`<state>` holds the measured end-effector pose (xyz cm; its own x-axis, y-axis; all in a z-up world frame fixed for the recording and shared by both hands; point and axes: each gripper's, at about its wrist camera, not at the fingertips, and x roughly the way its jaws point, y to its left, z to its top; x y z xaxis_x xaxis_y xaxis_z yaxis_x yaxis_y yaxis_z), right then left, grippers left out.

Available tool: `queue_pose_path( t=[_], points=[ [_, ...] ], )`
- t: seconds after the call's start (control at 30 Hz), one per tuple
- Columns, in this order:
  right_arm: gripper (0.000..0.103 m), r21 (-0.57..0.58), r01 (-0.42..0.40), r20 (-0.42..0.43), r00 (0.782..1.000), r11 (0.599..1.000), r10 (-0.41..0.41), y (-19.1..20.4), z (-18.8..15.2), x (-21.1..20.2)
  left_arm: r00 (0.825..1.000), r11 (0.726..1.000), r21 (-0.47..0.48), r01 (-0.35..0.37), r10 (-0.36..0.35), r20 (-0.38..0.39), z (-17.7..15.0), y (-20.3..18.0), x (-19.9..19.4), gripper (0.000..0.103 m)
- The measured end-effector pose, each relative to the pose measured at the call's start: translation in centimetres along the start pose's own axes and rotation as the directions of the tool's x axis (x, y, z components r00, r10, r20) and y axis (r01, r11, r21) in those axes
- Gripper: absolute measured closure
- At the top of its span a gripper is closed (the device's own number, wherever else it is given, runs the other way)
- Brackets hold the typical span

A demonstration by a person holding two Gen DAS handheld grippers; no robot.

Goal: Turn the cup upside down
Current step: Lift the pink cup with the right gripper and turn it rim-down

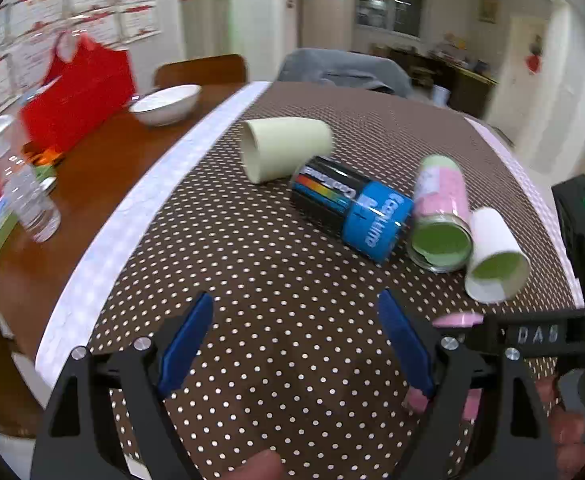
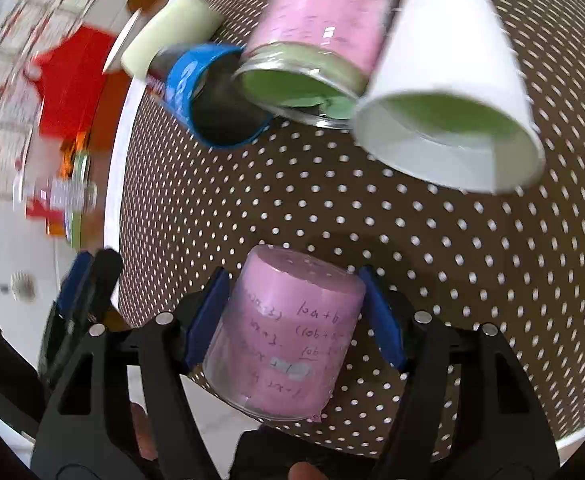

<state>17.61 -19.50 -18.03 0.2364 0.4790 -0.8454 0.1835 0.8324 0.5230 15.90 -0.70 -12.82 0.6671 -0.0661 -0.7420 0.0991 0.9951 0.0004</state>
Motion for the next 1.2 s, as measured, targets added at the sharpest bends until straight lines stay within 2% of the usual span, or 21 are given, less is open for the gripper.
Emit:
queue_pose_path(
  t=[0.13,0.33,0.57,0.77,0.87,0.93,1.03,1.2],
  points=[
    [0.035,0.08,0.018,0.036,0.999,0.997,-0.021,-0.5,-0.8,-0.5,0.998,0.996,0.07,0.06,-0.06,0.003,0.0,0.0,0.5,0.02],
    [0.035,0.096,0.059,0.015,0.998,0.994,-0.061,0.1,-1.2,-0.1,0.993,0.992,0.047,0.117,-0.117,0.005,0.2,0.6,1.2,0.02],
    [0.04,0.005,0.04,0.054,0.998,0.999,-0.04,1.1,-1.4,-0.2,0.994,0.994,0.015,0.107,-0.107,0.001,-0.2,1.3,1.0,0.02],
    [0.041,-0.048,-0.018,0.132,0.991,0.999,0.025,0.9,-1.4,-2.8,0.996,0.996,0.013,0.084,-0.085,0.03,0.2,0.9,-0.4,0.02],
    [0.041,-0.114,-0.038,0.205,0.977,0.993,0.061,1.3,-1.6,-4.8,0.996,0.997,0.013,0.071,-0.072,0.051,0.6,0.4,-1.3,0.02],
    [0.041,-0.173,-0.031,0.27,0.96,0.984,0.078,1.7,-1.8,-6.0,0.996,0.998,0.009,0.062,-0.062,0.066,0.9,0.1,-2.0,0.02],
    [0.041,-0.251,0.014,0.365,0.928,0.968,0.082,1.9,-2.3,-7.2,0.995,0.999,-0.005,0.046,-0.046,0.089,1.3,-0.3,-3.1,0.02],
    [0.041,-0.342,0.071,0.464,0.88,0.937,0.103,1.8,-3.6,-7.1,0.994,0.999,-0.025,0.023,-0.021,0.112,1.3,-0.5,-4.5,0.02]
  ],
)
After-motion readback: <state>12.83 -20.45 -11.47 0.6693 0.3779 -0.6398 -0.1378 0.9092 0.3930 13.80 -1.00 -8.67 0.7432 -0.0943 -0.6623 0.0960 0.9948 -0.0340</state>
